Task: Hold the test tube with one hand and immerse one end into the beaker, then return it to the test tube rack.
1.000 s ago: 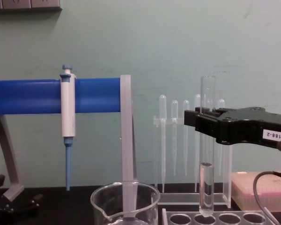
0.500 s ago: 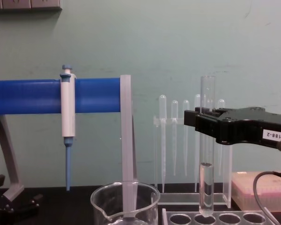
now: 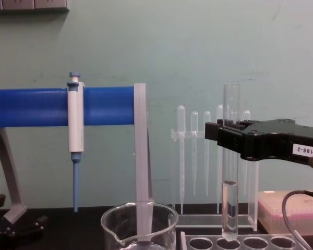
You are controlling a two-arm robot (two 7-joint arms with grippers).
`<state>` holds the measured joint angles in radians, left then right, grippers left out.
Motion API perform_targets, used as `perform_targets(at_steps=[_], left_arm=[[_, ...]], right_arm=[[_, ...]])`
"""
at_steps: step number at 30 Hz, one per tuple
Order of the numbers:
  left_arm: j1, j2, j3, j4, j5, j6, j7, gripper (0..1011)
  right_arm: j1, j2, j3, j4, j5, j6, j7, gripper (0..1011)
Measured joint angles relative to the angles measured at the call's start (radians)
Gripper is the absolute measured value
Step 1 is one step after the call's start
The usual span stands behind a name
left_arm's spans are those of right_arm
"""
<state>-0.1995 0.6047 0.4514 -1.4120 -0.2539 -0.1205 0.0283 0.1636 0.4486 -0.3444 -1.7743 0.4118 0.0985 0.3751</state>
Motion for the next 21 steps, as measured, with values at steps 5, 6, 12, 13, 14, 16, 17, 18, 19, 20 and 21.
perform_targets(at_steps=[5, 6, 12, 13, 14, 16, 17, 18, 19, 20, 21], left_arm=[[0.000, 0.000, 0.000, 0.000, 0.000, 0.000, 0.000, 1000], [0.000, 0.000, 0.000, 0.000, 0.000, 0.000, 0.000, 1000], [0.000, 0.000, 0.000, 0.000, 0.000, 0.000, 0.000, 1000], [0.000, 0.000, 0.000, 0.000, 0.000, 0.000, 0.000, 1000], [0.000, 0.000, 0.000, 0.000, 0.000, 0.000, 0.000, 1000], [0.000, 0.000, 0.000, 0.000, 0.000, 0.000, 0.000, 1000], [0.000, 0.000, 0.000, 0.000, 0.000, 0.000, 0.000, 1000], [0.000, 0.000, 0.000, 0.000, 0.000, 0.000, 0.000, 1000], [0.000, 0.000, 0.000, 0.000, 0.000, 0.000, 0.000, 1000], [0.000, 0.000, 0.000, 0.000, 0.000, 0.000, 0.000, 1000], [0.000, 0.000, 0.000, 0.000, 0.000, 0.000, 0.000, 1000]], right_arm=[[0.000, 0.000, 0.000, 0.000, 0.000, 0.000, 0.000, 227], [0.000, 0.000, 0.000, 0.000, 0.000, 0.000, 0.000, 227], [0.000, 0.000, 0.000, 0.000, 0.000, 0.000, 0.000, 227], [0.000, 0.000, 0.000, 0.000, 0.000, 0.000, 0.000, 227], [0.000, 0.000, 0.000, 0.000, 0.000, 0.000, 0.000, 227], [0.000, 0.000, 0.000, 0.000, 0.000, 0.000, 0.000, 227], [0.000, 0.000, 0.000, 0.000, 0.000, 0.000, 0.000, 227], [0.000, 0.000, 0.000, 0.000, 0.000, 0.000, 0.000, 227], [0.000, 0.000, 0.000, 0.000, 0.000, 0.000, 0.000, 227], [0.000, 0.000, 0.000, 0.000, 0.000, 0.000, 0.000, 227], [0.000, 0.000, 0.000, 0.000, 0.000, 0.000, 0.000, 227]])
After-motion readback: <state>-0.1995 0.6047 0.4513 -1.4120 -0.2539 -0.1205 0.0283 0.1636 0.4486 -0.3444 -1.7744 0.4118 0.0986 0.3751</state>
